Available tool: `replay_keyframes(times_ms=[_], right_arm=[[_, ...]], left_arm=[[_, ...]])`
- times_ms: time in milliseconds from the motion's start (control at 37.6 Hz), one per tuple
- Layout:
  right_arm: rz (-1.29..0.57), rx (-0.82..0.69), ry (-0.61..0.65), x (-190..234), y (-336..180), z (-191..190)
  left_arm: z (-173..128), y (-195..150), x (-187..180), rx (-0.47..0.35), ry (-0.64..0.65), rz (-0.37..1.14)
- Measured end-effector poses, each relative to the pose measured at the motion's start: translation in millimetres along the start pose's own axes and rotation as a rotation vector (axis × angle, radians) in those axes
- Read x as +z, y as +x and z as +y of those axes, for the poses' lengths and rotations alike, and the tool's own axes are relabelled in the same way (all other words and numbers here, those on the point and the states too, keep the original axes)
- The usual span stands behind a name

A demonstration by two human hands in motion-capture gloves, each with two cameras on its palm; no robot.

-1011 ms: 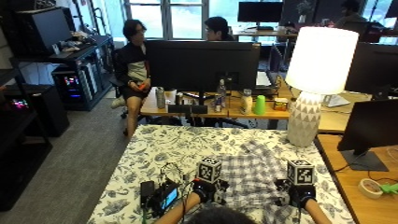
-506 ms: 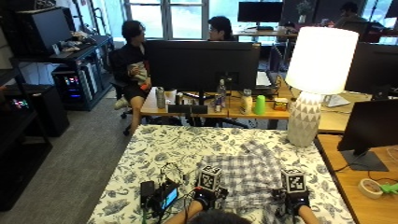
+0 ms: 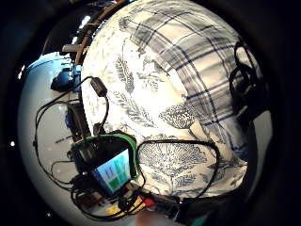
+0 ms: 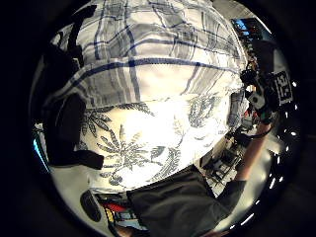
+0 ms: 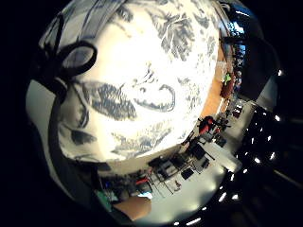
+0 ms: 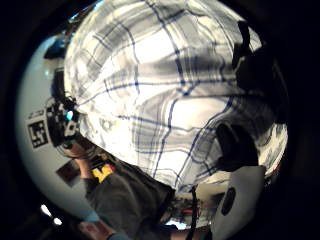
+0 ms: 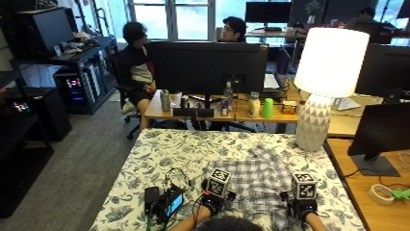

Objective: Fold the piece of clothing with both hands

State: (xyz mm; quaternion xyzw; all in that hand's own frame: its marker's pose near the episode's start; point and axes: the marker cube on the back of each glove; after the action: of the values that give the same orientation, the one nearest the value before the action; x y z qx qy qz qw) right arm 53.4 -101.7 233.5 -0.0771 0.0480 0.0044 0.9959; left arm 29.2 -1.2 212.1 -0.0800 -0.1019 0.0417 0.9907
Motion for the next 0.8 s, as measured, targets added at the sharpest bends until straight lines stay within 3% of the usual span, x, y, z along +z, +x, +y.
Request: replay_keyframes(times_ms=[160,372,798], right_arm=[[0.053,-0.009,0.074,-6,-2,-5],[0.1,-0.003,0.072,-9,2,-14],[0.122,-0.027,0.121,-48,-4,11]], left_arm=[[-6,-3,2,-0.008,0.005,-0.014],[-5,-6,-3,0.006,-0.023,0.018],[8,-9,-31,0.016,-0.023,-0.006]])
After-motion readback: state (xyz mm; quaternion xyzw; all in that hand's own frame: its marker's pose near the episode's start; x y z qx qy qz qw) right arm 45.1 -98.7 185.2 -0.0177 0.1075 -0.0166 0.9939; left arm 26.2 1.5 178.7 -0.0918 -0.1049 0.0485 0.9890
